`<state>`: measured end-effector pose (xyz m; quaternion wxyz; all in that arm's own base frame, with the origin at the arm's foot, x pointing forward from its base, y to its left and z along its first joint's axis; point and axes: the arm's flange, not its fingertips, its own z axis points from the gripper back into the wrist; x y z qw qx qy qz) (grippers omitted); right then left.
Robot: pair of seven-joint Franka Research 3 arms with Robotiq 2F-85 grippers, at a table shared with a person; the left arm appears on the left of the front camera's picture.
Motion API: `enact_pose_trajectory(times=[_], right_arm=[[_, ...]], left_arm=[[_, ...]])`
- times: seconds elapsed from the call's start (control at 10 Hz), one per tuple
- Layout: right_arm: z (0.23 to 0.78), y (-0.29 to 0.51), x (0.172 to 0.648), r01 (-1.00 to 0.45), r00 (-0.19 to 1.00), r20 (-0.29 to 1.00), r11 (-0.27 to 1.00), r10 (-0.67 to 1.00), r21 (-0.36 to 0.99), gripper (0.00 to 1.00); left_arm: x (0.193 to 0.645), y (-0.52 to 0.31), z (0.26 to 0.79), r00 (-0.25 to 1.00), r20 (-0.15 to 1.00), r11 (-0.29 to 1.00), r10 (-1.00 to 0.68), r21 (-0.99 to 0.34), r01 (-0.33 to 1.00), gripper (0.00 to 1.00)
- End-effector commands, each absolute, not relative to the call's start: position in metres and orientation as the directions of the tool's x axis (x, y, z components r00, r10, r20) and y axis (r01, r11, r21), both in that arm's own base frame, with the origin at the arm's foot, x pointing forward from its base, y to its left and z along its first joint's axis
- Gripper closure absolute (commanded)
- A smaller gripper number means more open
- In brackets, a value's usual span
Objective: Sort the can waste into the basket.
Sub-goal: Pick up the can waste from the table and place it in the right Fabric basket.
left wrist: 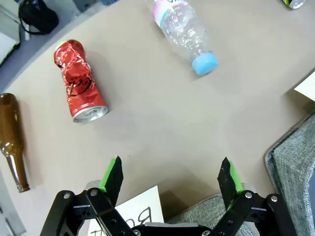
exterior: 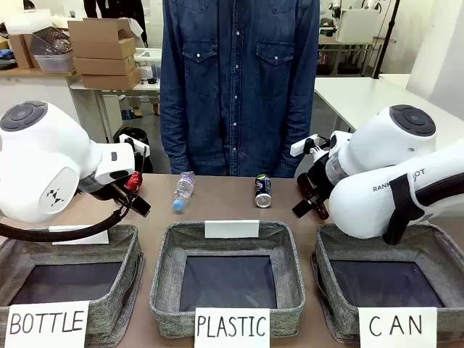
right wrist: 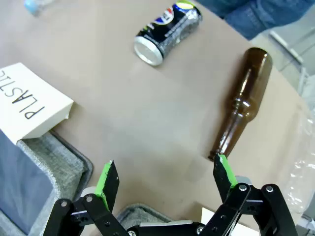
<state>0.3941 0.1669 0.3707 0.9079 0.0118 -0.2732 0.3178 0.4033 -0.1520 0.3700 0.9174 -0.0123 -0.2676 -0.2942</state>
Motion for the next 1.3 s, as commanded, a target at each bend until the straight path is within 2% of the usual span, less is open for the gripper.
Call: enact_pose_trajectory(times=[0.0,1.2], right_arm=[[0.3707,0.1670,0.3941,-0.584,0.649,0.504,0.798,0.571,-0.152,0.00],[0.3707,0.1670,0.3941,-0.584,0.648,0.503,0.797,0.571,-0.153,0.00]], left_arm=[[0.4032,-0.1521,0.3701,0.684,0.498,0.827,-0.533,0.135,0.546,0.00],[0.4032,-0.1521,0.3701,0.684,0.498,0.827,-0.533,0.135,0.546,0.00]])
